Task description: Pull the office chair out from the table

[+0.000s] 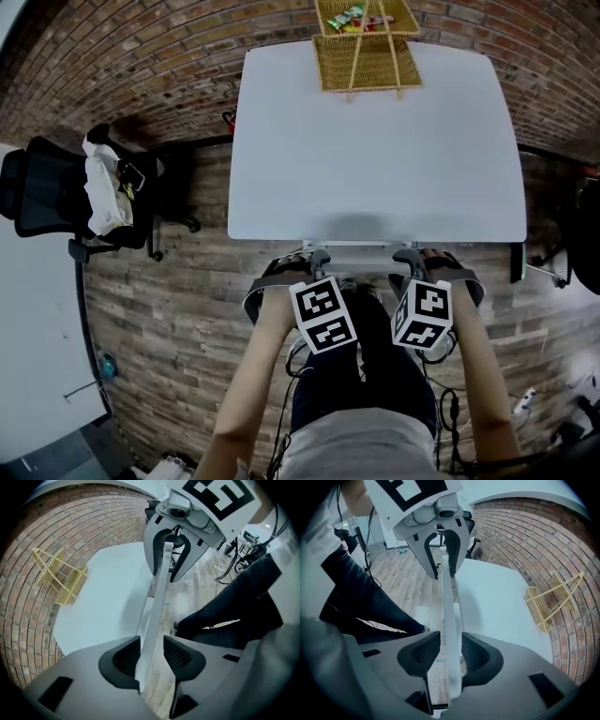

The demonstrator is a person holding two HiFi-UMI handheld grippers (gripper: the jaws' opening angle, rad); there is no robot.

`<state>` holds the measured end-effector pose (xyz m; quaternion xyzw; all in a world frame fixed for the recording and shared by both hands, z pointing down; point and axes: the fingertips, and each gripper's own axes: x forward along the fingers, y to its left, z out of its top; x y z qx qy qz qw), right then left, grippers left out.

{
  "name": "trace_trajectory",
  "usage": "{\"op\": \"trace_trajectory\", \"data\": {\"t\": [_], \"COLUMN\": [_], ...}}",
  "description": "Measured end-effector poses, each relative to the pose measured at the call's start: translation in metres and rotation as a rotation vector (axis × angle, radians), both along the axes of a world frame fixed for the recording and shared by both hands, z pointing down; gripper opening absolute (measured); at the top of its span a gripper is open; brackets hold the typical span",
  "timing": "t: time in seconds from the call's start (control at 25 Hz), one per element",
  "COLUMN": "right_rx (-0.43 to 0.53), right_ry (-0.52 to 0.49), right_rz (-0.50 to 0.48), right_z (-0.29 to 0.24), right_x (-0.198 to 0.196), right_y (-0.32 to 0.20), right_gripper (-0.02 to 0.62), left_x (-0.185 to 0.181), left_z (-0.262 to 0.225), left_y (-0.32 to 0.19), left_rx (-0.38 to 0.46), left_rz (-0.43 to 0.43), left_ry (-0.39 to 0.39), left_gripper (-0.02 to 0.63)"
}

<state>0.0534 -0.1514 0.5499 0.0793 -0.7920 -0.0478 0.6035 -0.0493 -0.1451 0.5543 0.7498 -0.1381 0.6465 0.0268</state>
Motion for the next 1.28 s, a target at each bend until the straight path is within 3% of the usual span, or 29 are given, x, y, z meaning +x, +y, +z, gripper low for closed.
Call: {"op": "trace_trajectory", "data": {"t": [0.28,0.4,0.68,1.28], "right_rx": [-0.019,-0.013,-0.047,-0.146], "right_ry": [0.047,0.063,0.082,0.082], "right_rz": [-0.022,-0.034,-0.050,-0.089], "right_z": [0.012,0.015,0.016,0.012], "right_x": [0.002,0.003,0.002,-0.002], "right_y": [0.000,-0.001,0.000,0.007], "right_gripper": [0.120,0.095,0.086,0.081], "left_x": [-0.003,-0.005,-0.005,-0.005], "left_z": [0.010,0.012,0.014,0.016], "left_y": [-0.001,-0.004,-0.005,0.005], "left_rx": [-0.024,-0.012,-0.015,-0.104], "left_rz": [0.011,0.026,0.071,0.162], "left_ry": [-0.030,-0.056,-0.085,-0.151], "left_gripper": [0.160,0.119,0.097,0.083]}}
